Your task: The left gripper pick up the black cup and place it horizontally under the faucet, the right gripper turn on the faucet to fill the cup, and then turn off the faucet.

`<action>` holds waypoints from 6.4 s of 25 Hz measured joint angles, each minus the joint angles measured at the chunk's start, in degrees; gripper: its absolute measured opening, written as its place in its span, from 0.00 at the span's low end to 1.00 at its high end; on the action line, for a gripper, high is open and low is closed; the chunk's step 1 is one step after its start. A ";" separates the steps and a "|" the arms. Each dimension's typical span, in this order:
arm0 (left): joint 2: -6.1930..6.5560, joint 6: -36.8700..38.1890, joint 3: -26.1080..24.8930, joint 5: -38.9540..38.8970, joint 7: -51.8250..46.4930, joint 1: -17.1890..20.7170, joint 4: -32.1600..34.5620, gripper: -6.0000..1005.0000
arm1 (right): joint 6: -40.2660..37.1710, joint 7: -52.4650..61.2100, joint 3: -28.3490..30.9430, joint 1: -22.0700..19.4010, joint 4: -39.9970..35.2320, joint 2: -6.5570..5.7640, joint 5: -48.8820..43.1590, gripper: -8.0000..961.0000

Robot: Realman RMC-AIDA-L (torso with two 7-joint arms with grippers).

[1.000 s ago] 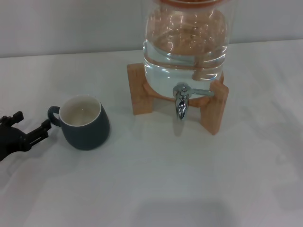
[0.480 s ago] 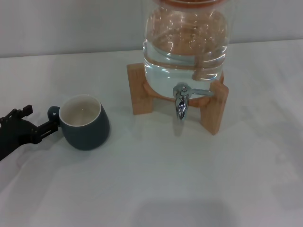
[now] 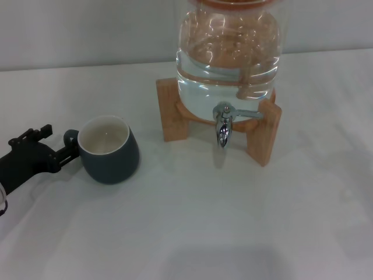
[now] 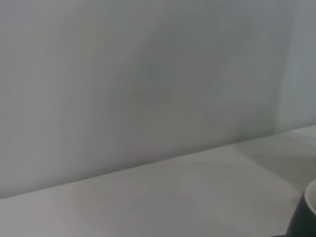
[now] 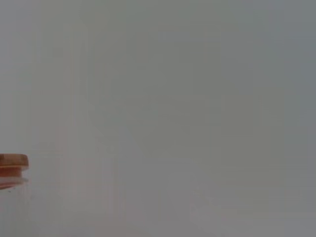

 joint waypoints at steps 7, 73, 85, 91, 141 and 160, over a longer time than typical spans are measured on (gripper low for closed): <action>-0.21 -0.18 0.06 0.00 2.62 0.00 -0.61 0.81 | -0.11 0.00 0.00 -0.30 0.01 -0.08 0.00 0.80; -1.44 9.70 47.82 -27.42 2.02 -14.43 -1.08 0.12 | -0.12 0.00 -0.90 2.24 -0.06 0.01 -0.71 0.80; -1.13 10.33 49.57 -31.25 2.41 -13.16 -0.17 0.14 | -0.33 0.00 -0.88 1.87 0.06 -0.17 -0.70 0.80; -1.00 10.26 49.92 -32.81 2.64 -12.45 -0.16 0.24 | -0.38 0.00 -0.88 1.88 -0.06 -0.17 -0.70 0.80; -0.17 -14.80 6.60 -32.72 12.77 7.38 -3.34 0.83 | -2.90 44.79 -31.28 2.47 -42.30 0.02 -22.84 0.80; -0.12 -20.02 -0.56 -32.88 15.28 8.55 -3.38 0.83 | -9.06 46.47 -42.11 3.26 -45.30 0.19 -22.25 0.80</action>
